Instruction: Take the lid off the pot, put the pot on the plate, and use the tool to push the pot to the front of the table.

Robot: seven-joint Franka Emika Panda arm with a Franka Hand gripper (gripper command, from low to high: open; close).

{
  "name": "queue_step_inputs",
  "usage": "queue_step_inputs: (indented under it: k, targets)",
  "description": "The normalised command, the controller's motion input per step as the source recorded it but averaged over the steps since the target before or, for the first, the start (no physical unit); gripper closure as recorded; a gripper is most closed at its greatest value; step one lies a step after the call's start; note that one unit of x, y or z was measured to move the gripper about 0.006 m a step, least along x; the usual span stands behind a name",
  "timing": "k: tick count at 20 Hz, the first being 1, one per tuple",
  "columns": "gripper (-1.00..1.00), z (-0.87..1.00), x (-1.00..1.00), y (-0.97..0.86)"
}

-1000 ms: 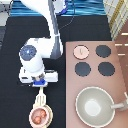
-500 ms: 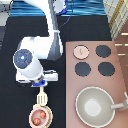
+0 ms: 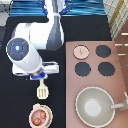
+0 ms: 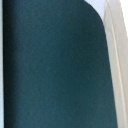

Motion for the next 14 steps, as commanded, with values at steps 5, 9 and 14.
queue_step_inputs:
  k: [5,9,14]
  targets:
    - [1.0,-0.29,-1.0,0.26]
    - [1.0,-0.59,-1.0,0.22]
    - [1.0,-0.83,-1.0,0.18]
